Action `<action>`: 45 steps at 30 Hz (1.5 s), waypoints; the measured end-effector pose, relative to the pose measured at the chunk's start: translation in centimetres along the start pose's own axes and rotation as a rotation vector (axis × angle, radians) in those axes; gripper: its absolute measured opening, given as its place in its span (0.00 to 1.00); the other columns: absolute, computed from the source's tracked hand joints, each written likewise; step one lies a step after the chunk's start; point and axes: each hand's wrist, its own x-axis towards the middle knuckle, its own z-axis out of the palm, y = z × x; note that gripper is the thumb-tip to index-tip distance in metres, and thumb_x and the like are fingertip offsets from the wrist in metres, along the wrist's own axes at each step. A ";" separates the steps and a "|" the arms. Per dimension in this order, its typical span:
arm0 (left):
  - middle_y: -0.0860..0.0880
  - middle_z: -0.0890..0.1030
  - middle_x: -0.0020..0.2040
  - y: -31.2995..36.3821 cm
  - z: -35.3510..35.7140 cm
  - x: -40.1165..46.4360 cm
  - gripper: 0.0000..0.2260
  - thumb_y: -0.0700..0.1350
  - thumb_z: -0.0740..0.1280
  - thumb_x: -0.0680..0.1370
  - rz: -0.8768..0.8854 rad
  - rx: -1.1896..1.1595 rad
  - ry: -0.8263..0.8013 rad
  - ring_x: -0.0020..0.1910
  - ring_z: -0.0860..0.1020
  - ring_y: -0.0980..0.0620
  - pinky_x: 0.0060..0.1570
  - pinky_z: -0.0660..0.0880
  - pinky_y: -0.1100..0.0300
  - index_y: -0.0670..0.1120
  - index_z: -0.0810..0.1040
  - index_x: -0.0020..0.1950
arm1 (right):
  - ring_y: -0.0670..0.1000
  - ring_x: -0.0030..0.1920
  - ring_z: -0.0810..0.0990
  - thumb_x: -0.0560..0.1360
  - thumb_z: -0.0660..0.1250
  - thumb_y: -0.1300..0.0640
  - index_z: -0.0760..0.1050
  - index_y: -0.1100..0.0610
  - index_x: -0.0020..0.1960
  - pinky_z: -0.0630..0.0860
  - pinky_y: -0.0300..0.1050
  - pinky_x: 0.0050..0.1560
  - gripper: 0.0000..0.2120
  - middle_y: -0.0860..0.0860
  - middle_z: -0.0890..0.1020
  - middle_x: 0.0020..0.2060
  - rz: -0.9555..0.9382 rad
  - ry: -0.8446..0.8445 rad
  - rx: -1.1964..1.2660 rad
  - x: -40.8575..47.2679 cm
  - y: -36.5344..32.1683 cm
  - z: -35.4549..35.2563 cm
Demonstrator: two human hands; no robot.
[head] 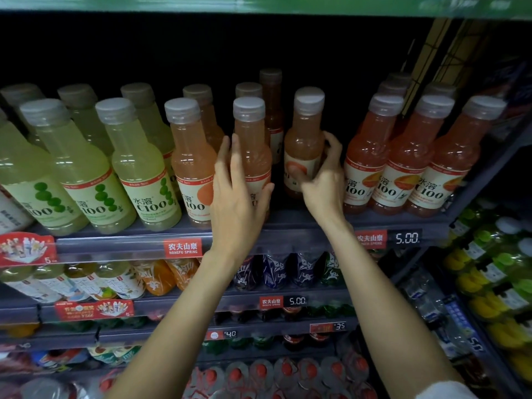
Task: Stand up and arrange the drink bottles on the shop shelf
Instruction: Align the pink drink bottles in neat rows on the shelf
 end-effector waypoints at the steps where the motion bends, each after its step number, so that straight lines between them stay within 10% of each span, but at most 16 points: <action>1: 0.37 0.62 0.74 0.3 0.0 -0.3 0.33 0.47 0.68 0.78 0.012 -0.010 0.034 0.72 0.63 0.41 0.67 0.66 0.58 0.39 0.55 0.76 | 0.47 0.59 0.75 0.69 0.75 0.59 0.59 0.58 0.72 0.70 0.34 0.56 0.37 0.53 0.75 0.62 -0.015 -0.013 0.006 -0.4 -0.1 -0.4; 5: 0.37 0.67 0.70 2.3 -0.3 -1.1 0.26 0.44 0.69 0.78 0.104 -0.099 0.128 0.70 0.64 0.42 0.72 0.60 0.54 0.37 0.65 0.71 | 0.43 0.62 0.72 0.68 0.76 0.58 0.61 0.58 0.70 0.70 0.37 0.62 0.36 0.46 0.71 0.62 -0.087 -0.051 0.072 -2.2 -0.8 -2.2; 13: 0.46 0.71 0.69 4.3 0.3 -0.6 0.35 0.50 0.73 0.74 -0.112 -0.440 -0.231 0.68 0.71 0.51 0.64 0.71 0.52 0.42 0.60 0.74 | 0.43 0.61 0.75 0.67 0.76 0.62 0.67 0.53 0.67 0.75 0.47 0.60 0.32 0.41 0.74 0.59 -0.156 -0.199 0.166 -4.1 -2.9 -5.2; 20: 0.51 0.78 0.59 3.6 -2.0 -2.0 0.31 0.54 0.75 0.70 -0.217 -0.569 -0.057 0.58 0.78 0.55 0.56 0.77 0.51 0.46 0.67 0.67 | 0.44 0.63 0.75 0.72 0.72 0.59 0.69 0.50 0.66 0.73 0.41 0.63 0.25 0.47 0.77 0.61 -0.091 -0.645 0.252 -1.6 -3.8 -8.6; 31: 0.65 0.76 0.55 1.1 -5.8 -3.4 0.31 0.60 0.74 0.66 -0.295 -0.382 -0.013 0.53 0.77 0.66 0.49 0.75 0.69 0.55 0.68 0.65 | 0.47 0.50 0.78 0.73 0.70 0.57 0.76 0.60 0.57 0.75 0.40 0.47 0.14 0.53 0.81 0.51 -0.148 -0.029 -0.043 5.5 0.0 2.0; 45: 0.60 0.77 0.56 0.3 -6.1 -3.5 0.34 0.64 0.74 0.64 -0.333 -0.305 -0.011 0.55 0.78 0.60 0.44 0.81 0.50 0.55 0.68 0.66 | 0.57 0.57 0.79 0.71 0.72 0.52 0.62 0.55 0.71 0.70 0.41 0.49 0.33 0.56 0.80 0.58 0.084 -0.222 -0.080 8.0 -0.1 6.0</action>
